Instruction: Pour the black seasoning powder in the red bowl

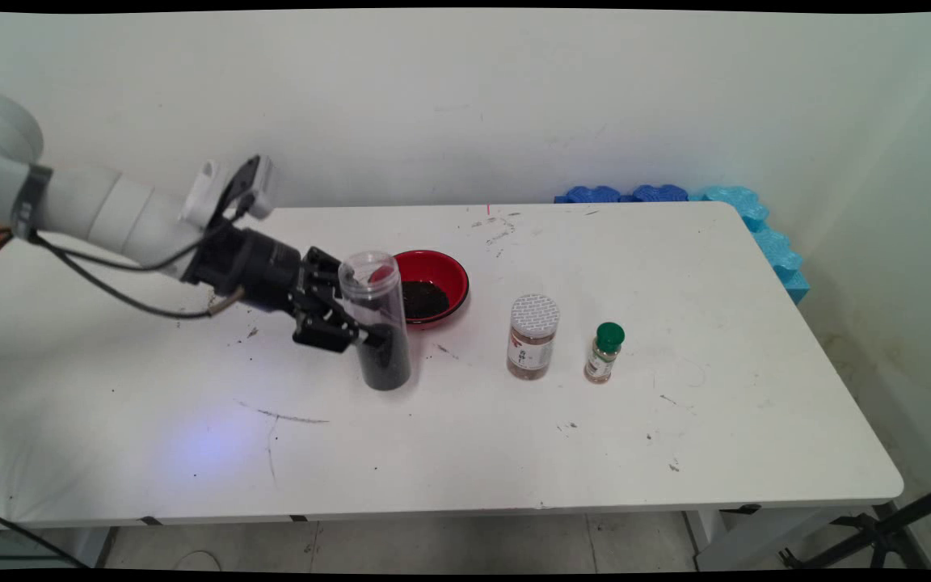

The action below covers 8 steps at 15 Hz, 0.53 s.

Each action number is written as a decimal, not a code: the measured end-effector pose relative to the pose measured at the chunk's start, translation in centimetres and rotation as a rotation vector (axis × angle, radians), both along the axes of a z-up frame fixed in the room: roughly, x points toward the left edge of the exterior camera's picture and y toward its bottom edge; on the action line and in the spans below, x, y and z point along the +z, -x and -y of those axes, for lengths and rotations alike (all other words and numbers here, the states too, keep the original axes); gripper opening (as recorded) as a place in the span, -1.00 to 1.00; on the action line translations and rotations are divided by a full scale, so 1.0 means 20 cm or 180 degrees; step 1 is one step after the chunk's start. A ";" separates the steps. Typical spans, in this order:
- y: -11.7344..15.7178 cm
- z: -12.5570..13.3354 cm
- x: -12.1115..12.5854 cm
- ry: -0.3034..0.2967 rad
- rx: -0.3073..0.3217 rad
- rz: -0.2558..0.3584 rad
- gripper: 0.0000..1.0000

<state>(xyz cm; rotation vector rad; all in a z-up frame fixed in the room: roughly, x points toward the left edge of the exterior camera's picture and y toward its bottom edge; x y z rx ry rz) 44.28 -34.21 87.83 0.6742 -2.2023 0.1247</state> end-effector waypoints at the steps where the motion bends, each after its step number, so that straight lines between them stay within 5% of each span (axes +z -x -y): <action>1: 0.00 0.02 0.04 -0.0032 0.0035 -0.0028 -1.00; 8: -0.03 0.14 0.19 -0.0411 0.0464 -0.0302 -1.00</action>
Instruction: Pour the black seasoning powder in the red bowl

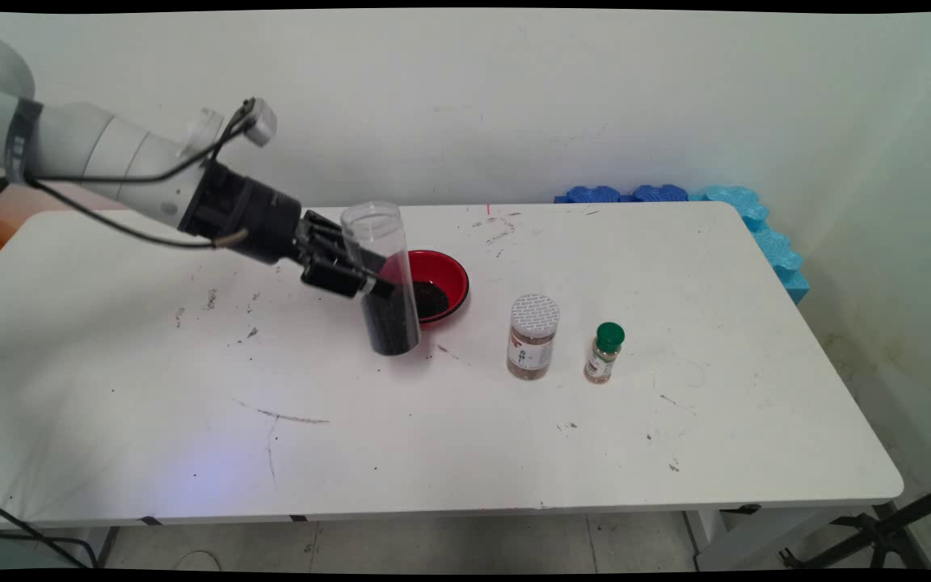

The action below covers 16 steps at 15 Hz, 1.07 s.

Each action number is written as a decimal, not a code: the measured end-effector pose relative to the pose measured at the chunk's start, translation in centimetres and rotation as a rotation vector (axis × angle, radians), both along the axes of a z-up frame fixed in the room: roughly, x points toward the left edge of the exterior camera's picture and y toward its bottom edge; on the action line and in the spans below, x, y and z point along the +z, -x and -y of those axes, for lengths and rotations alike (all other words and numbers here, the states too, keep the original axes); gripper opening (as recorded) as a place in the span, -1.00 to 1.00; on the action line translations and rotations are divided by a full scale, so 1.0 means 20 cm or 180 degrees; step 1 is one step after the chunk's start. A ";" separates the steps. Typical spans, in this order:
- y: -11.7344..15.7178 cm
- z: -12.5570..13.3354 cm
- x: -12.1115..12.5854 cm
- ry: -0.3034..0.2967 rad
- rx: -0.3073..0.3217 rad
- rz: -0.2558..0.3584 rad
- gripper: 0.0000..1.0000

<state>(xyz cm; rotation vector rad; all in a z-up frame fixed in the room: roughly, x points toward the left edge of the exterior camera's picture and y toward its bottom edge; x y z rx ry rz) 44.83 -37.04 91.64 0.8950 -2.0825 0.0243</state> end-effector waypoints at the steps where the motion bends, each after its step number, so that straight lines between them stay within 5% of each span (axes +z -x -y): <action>1: 0.00 0.02 0.01 -0.0072 0.0068 -0.0048 -1.00; 10: 0.00 0.12 0.07 -0.0897 0.0667 -0.0475 -1.00; 16: -0.02 0.16 0.04 -0.1543 0.1275 -0.0692 -1.00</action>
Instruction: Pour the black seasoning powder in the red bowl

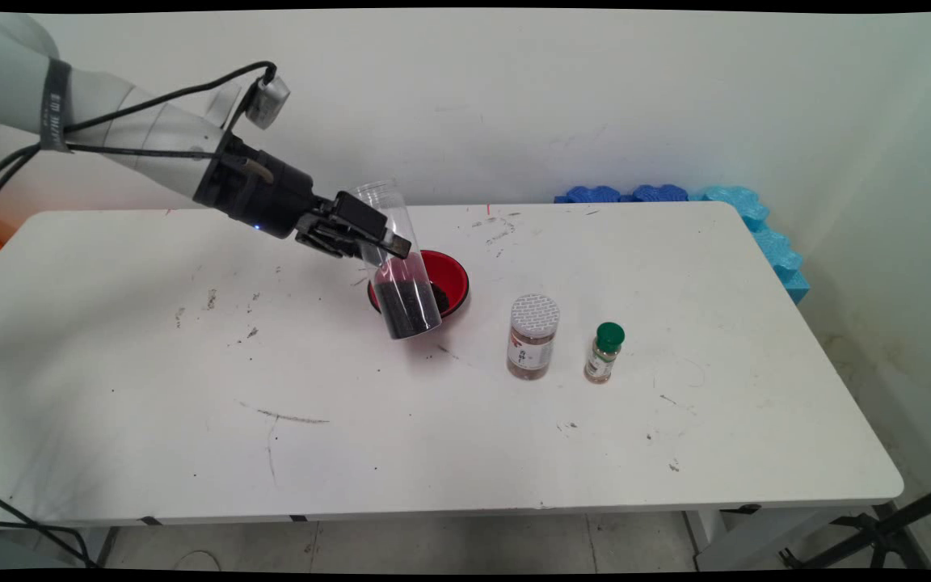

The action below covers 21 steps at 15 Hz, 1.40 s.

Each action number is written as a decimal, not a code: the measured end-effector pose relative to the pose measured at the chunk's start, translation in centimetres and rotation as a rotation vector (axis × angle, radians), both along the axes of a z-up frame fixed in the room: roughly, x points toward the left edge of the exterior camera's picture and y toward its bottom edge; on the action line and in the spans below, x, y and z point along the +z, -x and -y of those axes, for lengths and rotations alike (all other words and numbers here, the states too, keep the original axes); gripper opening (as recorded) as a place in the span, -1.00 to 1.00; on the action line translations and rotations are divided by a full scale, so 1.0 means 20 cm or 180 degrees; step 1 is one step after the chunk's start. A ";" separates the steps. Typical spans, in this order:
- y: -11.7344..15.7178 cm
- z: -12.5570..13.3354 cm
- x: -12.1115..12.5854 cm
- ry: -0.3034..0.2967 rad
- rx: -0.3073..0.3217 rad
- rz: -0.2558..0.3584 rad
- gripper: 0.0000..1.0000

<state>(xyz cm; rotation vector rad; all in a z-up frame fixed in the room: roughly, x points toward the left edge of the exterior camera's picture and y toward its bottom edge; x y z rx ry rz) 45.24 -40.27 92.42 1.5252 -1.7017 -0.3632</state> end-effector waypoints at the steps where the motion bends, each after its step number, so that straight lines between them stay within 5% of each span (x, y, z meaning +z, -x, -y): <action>1: 0.00 0.01 0.00 -0.0118 0.0079 -0.0052 -1.00; 9: 0.03 0.08 -0.04 -0.1071 0.0855 -0.0563 -1.00; 21: 0.05 0.15 -0.09 -0.2200 0.1745 -0.1194 -1.00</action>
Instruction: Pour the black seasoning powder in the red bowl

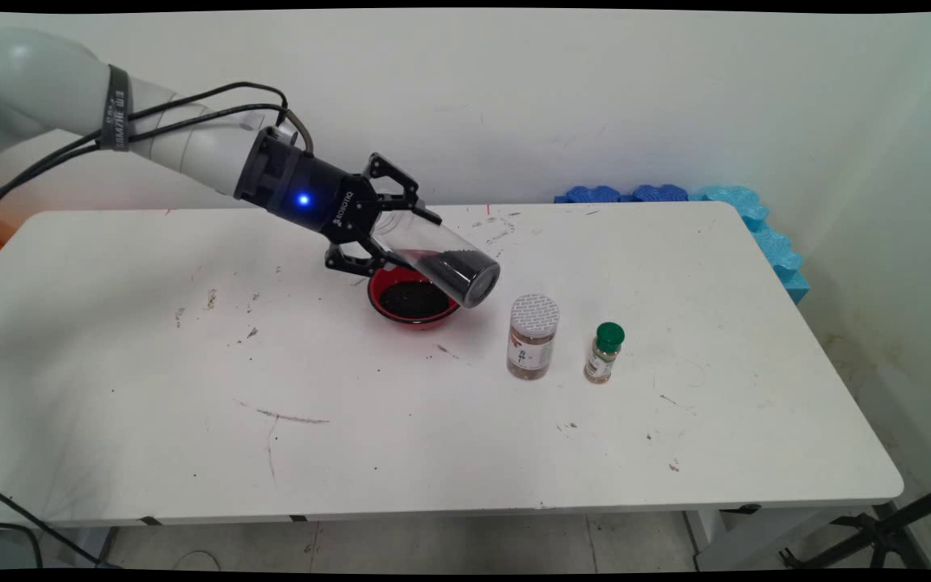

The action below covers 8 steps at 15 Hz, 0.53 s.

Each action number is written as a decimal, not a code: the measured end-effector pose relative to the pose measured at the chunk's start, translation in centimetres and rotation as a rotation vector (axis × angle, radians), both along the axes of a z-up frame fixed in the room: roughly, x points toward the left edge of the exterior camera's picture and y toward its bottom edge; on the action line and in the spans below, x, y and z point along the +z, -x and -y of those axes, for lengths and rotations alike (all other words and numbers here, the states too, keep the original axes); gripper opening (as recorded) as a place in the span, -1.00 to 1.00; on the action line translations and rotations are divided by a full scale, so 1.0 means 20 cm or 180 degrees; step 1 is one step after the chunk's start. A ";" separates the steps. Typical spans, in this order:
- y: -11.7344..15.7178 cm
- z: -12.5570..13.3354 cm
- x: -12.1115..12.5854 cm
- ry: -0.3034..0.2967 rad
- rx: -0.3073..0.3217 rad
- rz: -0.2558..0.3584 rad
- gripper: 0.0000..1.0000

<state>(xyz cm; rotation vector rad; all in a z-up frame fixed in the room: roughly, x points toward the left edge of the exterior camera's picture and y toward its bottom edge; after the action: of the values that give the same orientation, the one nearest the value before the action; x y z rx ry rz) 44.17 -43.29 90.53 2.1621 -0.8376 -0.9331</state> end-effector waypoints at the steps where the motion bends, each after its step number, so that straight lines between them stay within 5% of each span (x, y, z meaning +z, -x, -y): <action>1: 0.00 0.00 0.00 -0.0070 0.0054 -0.0042 -1.00; 8: 0.01 0.01 -0.02 -0.0471 0.0384 -0.0318 -1.00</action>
<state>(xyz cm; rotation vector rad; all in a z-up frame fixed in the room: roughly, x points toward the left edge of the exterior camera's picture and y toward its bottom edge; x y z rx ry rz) 43.95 -43.45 90.15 2.2428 -0.5998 -1.0607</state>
